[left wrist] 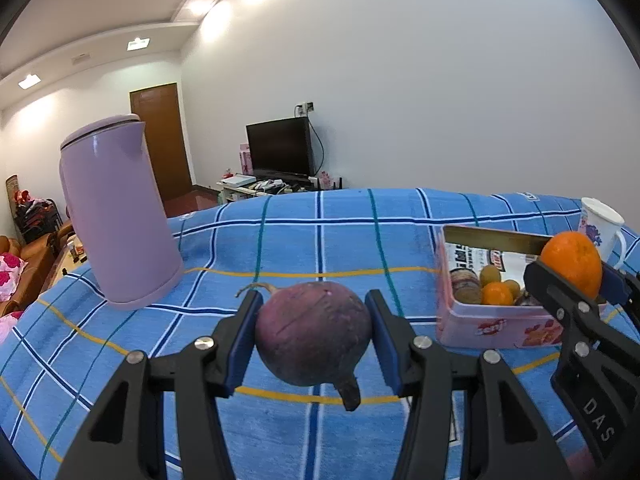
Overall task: Organize fruits
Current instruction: 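Lift both fruits and carry them over the pink tin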
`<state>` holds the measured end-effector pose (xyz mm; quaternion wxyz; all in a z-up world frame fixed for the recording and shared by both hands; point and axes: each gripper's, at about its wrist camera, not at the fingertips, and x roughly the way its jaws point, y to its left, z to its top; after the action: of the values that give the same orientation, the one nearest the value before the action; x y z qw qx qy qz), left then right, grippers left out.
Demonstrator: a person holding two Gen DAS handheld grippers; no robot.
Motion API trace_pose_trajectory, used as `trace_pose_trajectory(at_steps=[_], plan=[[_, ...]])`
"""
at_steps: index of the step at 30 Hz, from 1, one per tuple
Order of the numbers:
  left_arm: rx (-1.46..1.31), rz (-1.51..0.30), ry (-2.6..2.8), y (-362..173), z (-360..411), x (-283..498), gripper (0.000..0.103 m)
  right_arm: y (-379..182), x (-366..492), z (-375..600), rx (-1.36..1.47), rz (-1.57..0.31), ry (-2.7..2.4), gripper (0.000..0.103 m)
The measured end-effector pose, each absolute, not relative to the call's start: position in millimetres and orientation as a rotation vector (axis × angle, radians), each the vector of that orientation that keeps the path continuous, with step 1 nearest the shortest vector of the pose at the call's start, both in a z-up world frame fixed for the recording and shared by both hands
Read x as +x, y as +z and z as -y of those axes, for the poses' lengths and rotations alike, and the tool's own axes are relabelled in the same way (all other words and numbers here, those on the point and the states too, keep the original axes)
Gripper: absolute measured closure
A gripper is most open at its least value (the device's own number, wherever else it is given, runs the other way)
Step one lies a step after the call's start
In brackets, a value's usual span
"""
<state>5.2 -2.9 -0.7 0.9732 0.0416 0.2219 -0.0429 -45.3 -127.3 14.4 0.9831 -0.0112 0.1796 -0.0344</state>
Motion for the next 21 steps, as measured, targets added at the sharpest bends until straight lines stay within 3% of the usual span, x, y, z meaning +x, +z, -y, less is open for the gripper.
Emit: trace_pose_trajectory(at_steps=[21], plan=[[0.119, -0.454, -0.171, 0.7, 49.6, -4.6, 0.048, 17.2, -62.7, 167.7, -0.019, -0.346, -0.121, 0.054]])
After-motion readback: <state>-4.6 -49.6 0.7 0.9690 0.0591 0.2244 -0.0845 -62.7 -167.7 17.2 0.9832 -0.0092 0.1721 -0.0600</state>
